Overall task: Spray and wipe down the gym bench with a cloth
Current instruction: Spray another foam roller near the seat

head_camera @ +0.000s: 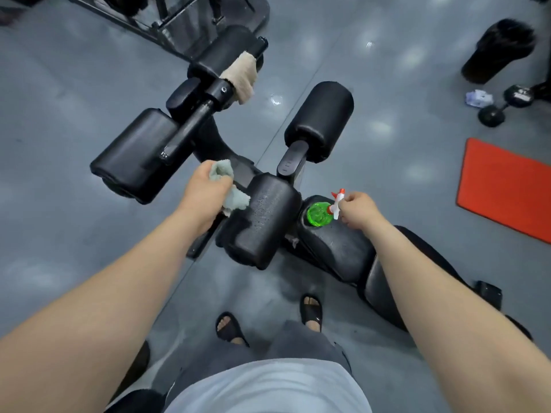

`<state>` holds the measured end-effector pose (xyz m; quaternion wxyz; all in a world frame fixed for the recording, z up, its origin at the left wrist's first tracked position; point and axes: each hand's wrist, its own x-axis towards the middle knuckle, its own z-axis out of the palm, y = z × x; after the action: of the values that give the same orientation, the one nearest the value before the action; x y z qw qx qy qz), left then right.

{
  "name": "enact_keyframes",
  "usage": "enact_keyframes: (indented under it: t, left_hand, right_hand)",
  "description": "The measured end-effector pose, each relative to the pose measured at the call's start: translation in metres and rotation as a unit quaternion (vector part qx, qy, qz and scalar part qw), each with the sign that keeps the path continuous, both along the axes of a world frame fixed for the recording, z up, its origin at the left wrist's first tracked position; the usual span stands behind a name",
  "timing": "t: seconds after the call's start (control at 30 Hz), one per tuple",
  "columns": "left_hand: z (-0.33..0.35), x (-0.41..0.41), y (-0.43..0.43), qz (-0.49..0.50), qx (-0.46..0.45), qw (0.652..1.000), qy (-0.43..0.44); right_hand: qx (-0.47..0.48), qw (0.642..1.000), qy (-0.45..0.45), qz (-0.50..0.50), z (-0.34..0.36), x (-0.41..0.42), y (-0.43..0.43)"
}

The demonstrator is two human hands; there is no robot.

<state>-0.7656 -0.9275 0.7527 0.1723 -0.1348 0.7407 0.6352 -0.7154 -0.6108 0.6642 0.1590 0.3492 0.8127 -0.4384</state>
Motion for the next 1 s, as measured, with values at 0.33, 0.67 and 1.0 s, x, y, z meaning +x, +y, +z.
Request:
enact_keyframes:
  t: [0.33,0.67,1.0]
  left_hand:
    - [-0.002,0.027,0.057,0.217,0.013,0.975,-0.055]
    - [0.008,0.067,0.063,0.223,-0.13,0.965,-0.053]
    - [0.001,0.075,0.077,0.189,-0.106,0.974,-0.06]
  right_hand:
    - [-0.004,0.995,-0.087,0.043,-0.067,-0.02,0.03]
    - [0.06,0.983,0.009,0.173,-0.078,-0.017,0.03]
    - [0.007,0.938,0.228,0.26,0.014,-0.002,0.045]
